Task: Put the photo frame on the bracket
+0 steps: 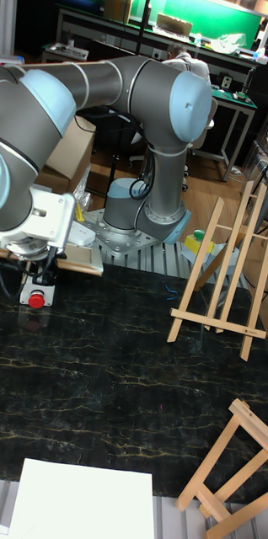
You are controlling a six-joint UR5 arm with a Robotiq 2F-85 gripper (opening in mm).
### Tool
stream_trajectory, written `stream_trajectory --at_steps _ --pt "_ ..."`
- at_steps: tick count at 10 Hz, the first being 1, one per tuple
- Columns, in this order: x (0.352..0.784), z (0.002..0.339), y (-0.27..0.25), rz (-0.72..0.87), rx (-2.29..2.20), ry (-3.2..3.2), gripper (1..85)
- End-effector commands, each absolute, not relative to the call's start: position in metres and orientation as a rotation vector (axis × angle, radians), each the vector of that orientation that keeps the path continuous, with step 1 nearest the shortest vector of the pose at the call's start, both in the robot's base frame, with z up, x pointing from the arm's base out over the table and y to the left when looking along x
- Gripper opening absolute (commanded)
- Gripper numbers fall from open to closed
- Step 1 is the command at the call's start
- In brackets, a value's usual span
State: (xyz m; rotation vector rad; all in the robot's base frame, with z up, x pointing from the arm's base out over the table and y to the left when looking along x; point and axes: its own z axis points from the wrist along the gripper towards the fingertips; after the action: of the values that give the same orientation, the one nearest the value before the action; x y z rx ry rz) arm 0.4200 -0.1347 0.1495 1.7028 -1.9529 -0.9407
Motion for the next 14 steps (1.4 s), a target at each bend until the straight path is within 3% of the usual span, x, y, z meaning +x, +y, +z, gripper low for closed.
stream_trajectory --at_steps 1,4,5,8,14 --pt "0.420 0.151 -0.138 -0.916 1.695 -1.972 24.7" --pt "0.425 0.151 -0.143 -0.873 1.694 -1.985 14.0" --pt "0.425 0.151 -0.148 -0.831 1.695 -1.993 2.0" --pt "0.426 0.166 -0.144 -0.836 1.645 -2.015 1.7" --pt "0.442 0.246 -0.088 -1.006 1.410 -2.100 1.7"
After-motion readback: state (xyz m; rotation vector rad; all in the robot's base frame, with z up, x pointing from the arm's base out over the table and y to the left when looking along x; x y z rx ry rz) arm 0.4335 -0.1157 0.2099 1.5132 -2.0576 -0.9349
